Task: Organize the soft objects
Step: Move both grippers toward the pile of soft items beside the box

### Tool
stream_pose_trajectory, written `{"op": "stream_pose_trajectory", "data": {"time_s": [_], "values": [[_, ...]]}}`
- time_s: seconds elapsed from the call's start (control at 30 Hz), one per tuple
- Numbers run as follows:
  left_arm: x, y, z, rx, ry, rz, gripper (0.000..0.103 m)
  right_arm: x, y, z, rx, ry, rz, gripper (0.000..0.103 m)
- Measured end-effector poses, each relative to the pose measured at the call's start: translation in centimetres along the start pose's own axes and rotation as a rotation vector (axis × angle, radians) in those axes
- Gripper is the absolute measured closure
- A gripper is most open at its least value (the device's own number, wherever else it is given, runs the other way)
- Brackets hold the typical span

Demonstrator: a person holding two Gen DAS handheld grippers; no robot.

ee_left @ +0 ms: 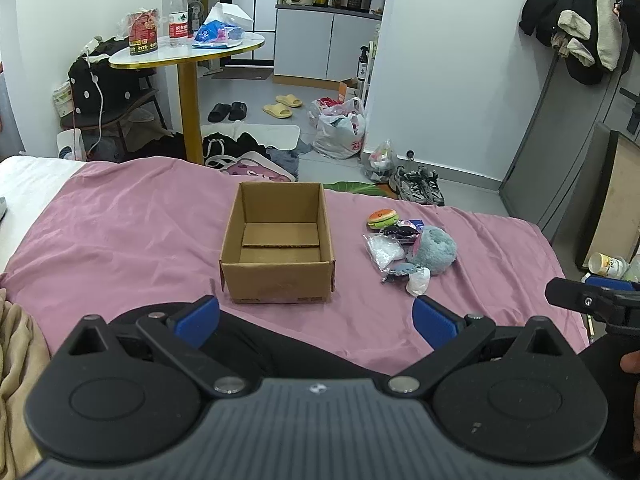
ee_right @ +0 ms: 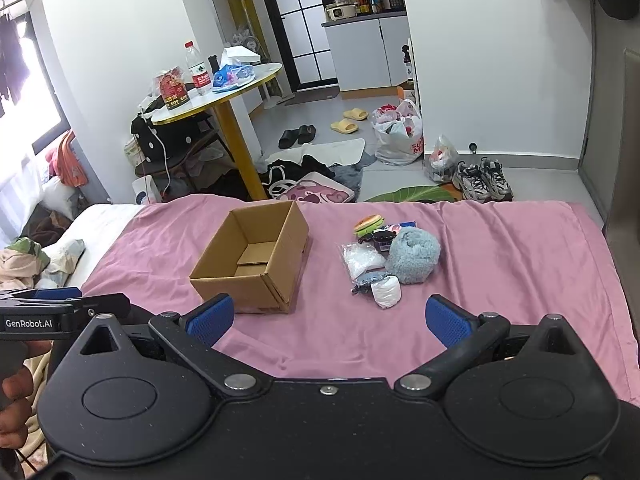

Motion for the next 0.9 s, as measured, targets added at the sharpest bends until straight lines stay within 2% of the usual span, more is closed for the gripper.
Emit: {"op": "stream_pose_trajectory", "data": {"time_s": [0.9], "values": [[0.05, 0.14, 0.34, 0.003, 0.007, 0.012, 0.001, 0.24, 0.56, 0.38, 0.003, -0.015, 0.006, 0.000]]}}
Point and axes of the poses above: each gripper's, at about its wrist camera, not at the fingertips, and x roughly the way its jaws point, z to its left, y to its underside, the point moved 6 cm from there along x, roughly the way its jaws point, and after that the axes turned 13 degrees about -y, right-handed, at the moved point
